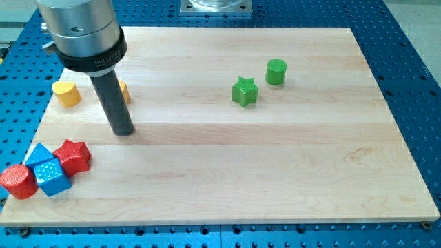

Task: Slide yellow blocks diagonally

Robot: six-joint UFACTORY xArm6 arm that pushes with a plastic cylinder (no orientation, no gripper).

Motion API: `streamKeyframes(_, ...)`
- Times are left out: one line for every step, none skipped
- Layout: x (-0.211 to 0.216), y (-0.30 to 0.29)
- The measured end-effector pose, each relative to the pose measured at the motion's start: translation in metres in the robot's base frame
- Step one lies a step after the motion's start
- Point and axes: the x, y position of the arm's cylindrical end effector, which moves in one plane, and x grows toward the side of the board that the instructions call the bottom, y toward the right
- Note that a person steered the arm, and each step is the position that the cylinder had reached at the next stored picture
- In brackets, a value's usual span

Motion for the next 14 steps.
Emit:
streamKeyframes(0.002,0.0)
streamKeyframes(0.008,0.0)
streamKeyframes(0.019,-0.003)
streamKeyframes(0.01,-0.016)
streamKeyframes(-0.003,-0.048)
streamKeyframes(-0.003,-0.12)
streamKeyframes(-0.005,-0.146)
streamKeyframes(-0.021,-0.146)
streamKeyframes(-0.075,-0.146)
streamKeyframes(-0.08,-0.14)
streamKeyframes(-0.062,-0.095)
streamKeyframes(-0.045,-0.066)
streamKeyframes(-0.006,-0.068)
streamKeyframes(-0.007,-0.058)
